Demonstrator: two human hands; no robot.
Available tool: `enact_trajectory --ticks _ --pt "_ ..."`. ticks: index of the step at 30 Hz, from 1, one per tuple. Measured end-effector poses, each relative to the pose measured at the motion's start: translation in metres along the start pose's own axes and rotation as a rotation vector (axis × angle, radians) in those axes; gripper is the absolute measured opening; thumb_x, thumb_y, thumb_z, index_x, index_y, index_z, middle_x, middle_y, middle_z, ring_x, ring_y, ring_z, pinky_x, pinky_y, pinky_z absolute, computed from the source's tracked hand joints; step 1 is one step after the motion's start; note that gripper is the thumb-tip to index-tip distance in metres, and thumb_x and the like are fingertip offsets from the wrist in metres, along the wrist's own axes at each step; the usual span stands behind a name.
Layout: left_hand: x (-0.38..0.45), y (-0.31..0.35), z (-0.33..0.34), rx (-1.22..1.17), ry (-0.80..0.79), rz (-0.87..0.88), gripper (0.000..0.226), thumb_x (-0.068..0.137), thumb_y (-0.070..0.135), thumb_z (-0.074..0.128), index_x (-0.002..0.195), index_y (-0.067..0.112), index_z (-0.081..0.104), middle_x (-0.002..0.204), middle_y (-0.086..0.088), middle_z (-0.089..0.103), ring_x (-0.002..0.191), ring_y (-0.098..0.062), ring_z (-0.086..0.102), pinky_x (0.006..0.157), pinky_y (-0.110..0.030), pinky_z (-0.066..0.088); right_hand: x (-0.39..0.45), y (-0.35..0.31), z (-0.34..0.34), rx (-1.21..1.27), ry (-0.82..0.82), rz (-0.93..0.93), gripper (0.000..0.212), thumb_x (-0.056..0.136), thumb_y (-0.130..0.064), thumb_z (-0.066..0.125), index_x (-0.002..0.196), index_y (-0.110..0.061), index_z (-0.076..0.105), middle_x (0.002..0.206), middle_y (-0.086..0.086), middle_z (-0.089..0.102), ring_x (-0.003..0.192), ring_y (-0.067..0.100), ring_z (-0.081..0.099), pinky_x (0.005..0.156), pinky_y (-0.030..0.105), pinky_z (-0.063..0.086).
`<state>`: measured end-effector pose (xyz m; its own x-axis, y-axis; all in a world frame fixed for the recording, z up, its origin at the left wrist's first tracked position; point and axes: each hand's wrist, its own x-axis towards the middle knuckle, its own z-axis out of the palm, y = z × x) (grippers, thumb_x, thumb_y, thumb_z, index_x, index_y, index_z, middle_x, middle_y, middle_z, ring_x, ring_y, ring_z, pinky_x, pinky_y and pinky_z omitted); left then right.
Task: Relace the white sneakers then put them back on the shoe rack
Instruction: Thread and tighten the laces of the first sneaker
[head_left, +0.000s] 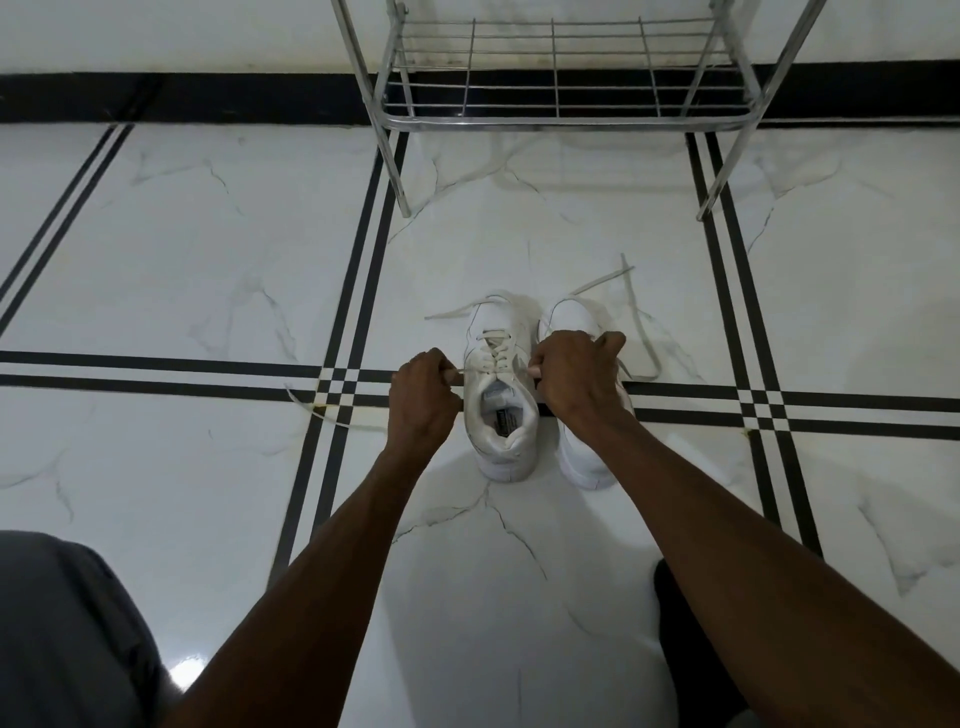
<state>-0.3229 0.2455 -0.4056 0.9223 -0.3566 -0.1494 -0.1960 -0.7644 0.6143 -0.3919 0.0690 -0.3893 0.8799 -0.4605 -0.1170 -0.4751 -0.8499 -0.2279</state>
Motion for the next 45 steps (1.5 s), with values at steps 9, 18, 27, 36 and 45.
enact_trajectory --ticks 9,18,27,36,45 --pt "-0.002 0.007 -0.006 -0.43 -0.041 -0.31 0.019 0.096 -0.01 0.045 0.092 0.005 0.056 0.105 -0.019 0.072 0.097 -0.037 0.073 0.084 -0.05 0.064 0.003 -0.007 -0.013 0.356 -0.138 -0.062 0.009 0.082 -0.008 0.067 0.09 -0.009 0.061 0.093 0.012 0.074 0.091 0.03 0.066 0.078 0.04 0.053" --pt "-0.002 0.004 -0.004 -0.486 -0.038 -0.366 0.014 0.106 0.009 0.047 0.101 0.004 0.059 0.109 -0.01 0.075 0.087 -0.016 0.071 0.069 -0.026 0.052 0.004 -0.014 -0.011 0.324 -0.141 0.038 0.011 0.08 -0.004 0.061 0.089 -0.007 0.066 0.096 0.016 0.074 0.093 0.034 0.067 0.078 0.041 0.056" --pt "-0.007 -0.002 -0.022 -0.426 -0.154 -0.222 0.013 0.1 -0.004 0.046 0.105 -0.007 0.058 0.115 -0.017 0.075 0.089 -0.02 0.072 0.06 -0.013 0.05 0.004 -0.005 -0.03 0.396 -0.358 -0.091 0.012 0.092 -0.017 0.06 0.096 -0.007 0.065 0.087 -0.001 0.065 0.084 0.019 0.061 0.061 0.022 0.042" --pt "-0.003 0.001 -0.046 -0.488 -0.273 -0.172 0.027 0.098 0.019 0.052 0.102 -0.003 0.067 0.109 -0.014 0.075 0.102 -0.023 0.068 0.077 -0.032 0.045 0.011 -0.006 -0.038 0.268 -0.373 -0.073 0.026 0.096 -0.034 0.049 0.101 -0.015 0.066 0.102 0.001 0.075 0.1 0.022 0.065 0.085 0.034 0.045" --pt "0.014 0.039 -0.048 -0.884 -0.23 -0.147 0.034 0.108 0.033 0.044 0.081 0.016 0.055 0.086 -0.004 0.074 0.09 -0.018 0.073 0.087 -0.038 0.053 0.015 -0.024 -0.052 1.286 -0.37 0.187 0.032 0.102 -0.041 0.045 0.084 -0.02 0.062 0.089 0.001 0.079 0.089 0.015 0.069 0.074 0.034 0.043"
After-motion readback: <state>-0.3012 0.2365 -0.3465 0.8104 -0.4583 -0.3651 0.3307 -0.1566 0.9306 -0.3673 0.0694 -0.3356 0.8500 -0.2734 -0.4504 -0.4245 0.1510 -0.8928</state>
